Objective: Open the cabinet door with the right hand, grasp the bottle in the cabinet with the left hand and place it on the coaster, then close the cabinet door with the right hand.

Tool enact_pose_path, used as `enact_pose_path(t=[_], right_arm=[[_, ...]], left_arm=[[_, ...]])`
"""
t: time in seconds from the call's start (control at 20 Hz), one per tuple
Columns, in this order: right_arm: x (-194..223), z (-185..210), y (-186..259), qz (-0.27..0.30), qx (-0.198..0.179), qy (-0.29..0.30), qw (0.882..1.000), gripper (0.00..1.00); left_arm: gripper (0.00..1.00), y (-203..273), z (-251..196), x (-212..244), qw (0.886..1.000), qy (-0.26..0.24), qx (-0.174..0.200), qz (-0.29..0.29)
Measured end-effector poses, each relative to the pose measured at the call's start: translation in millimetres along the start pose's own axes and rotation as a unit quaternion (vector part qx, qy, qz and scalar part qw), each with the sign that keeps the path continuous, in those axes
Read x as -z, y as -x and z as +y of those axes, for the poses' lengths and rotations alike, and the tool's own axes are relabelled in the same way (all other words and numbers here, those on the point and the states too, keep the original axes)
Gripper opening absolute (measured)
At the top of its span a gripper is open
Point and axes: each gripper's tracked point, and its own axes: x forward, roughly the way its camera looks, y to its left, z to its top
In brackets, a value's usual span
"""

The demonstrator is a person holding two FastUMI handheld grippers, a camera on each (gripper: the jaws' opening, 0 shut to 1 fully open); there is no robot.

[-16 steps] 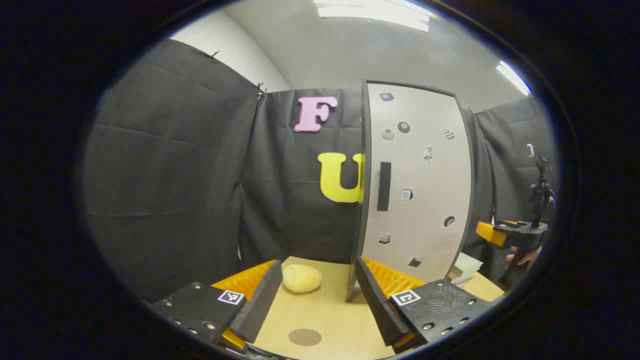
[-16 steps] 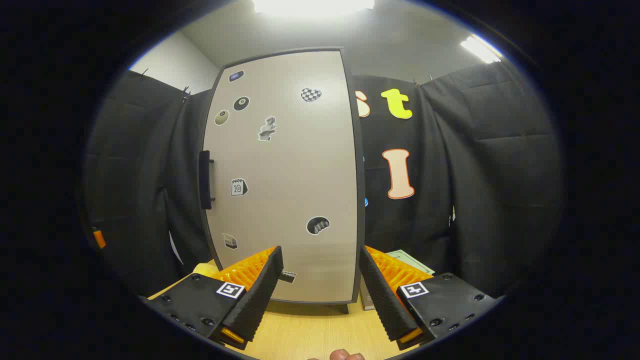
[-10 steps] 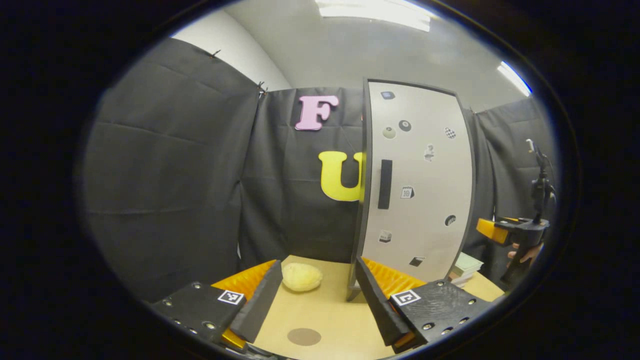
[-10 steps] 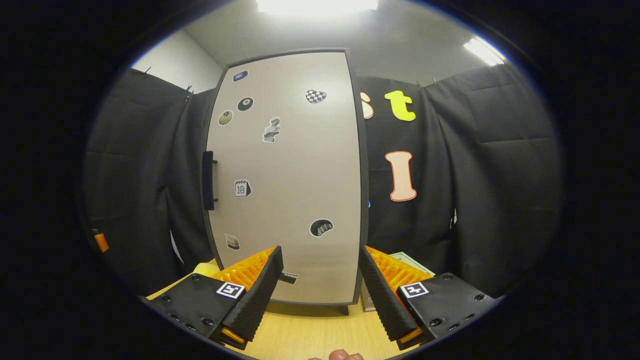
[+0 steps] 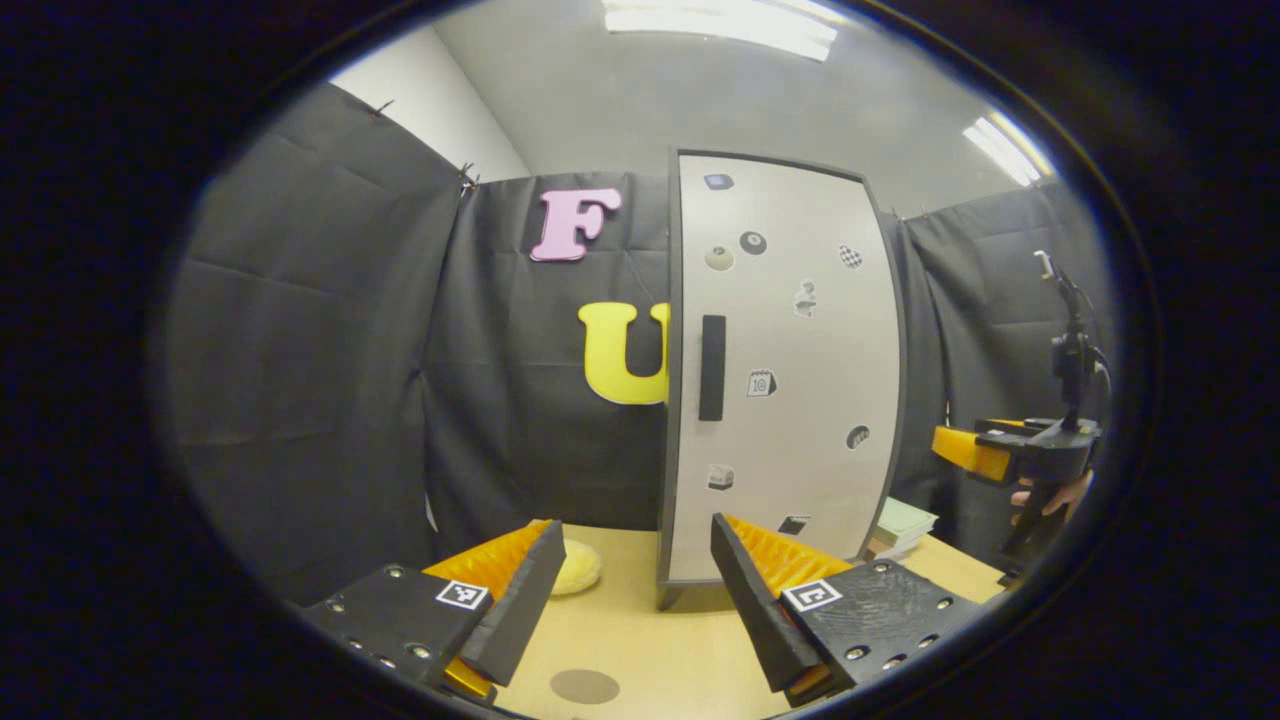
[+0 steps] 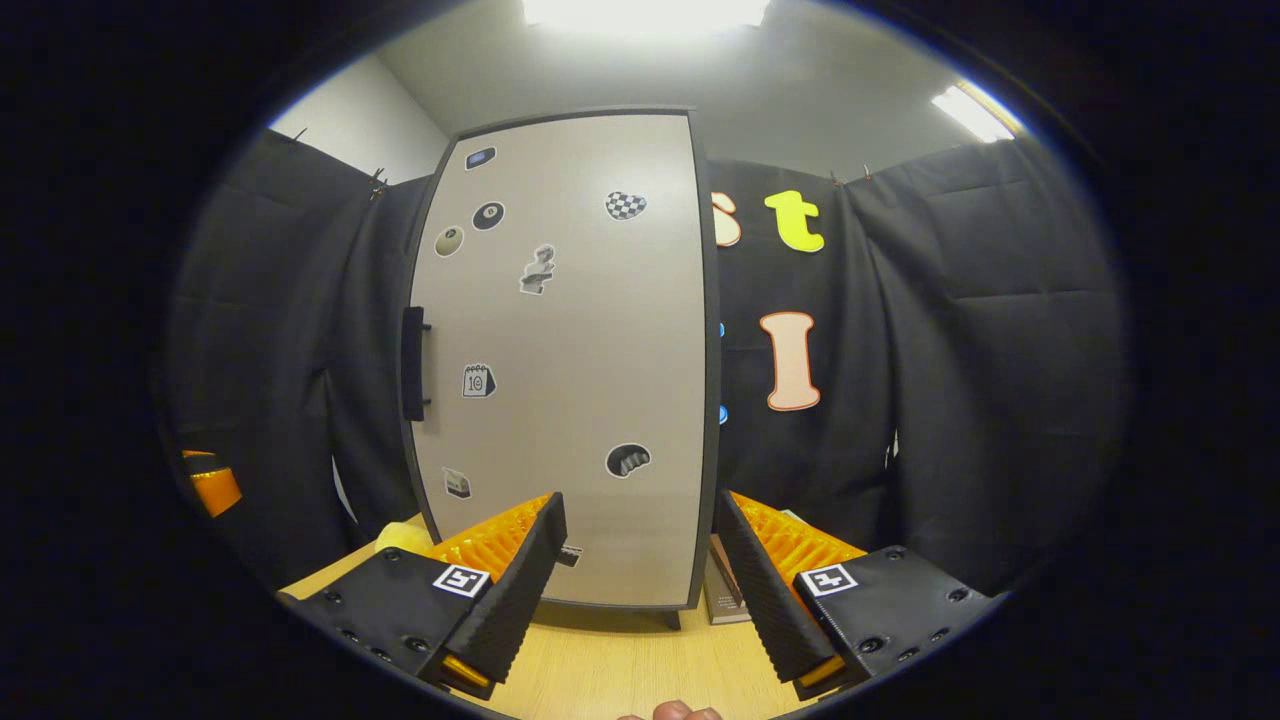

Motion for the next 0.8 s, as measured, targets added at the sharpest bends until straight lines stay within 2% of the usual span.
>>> enact_pose_path(t=[0.35,0.4,0.45,0.5,0.65,0.7,0.8], right_arm=[[-6.5,20.0,-10.1,0.015,-0.016,-0.013,1.000,0.97],[-12.2,25.3,-14.7,0.014,-0.020,-0.016,1.000,0.94],[-18.8,29.9,-18.7,0.010,-0.024,-0.018,0.999,0.97],[-25.7,35.7,-24.0,0.008,-0.030,-0.020,0.999,0.97],[-42.2,55.3,-43.6,0.003,-0.047,-0.026,0.999,0.97],[-49.3,62.5,-51.3,0.001,-0.052,-0.031,0.998,0.94],[-62.6,81.0,-63.9,-0.009,-0.061,-0.035,0.997,0.97]], left_arm=[[0.88,-6.2,16.1,30.9,1.000,-0.004,0.004,0.030],[0.88,-4.8,18.8,37.2,0.999,-0.002,0.003,0.035],[0.88,-3.4,21.9,42.3,0.999,-0.002,0.000,0.039],[0.91,-1.4,25.1,48.5,0.999,-0.003,-0.003,0.044],[0.91,5.2,34.4,63.4,0.998,0.002,-0.012,0.056],[0.91,9.0,36.9,68.2,0.998,0.008,-0.016,0.060],[0.91,14.7,43.9,77.9,0.997,0.022,-0.025,0.067]])
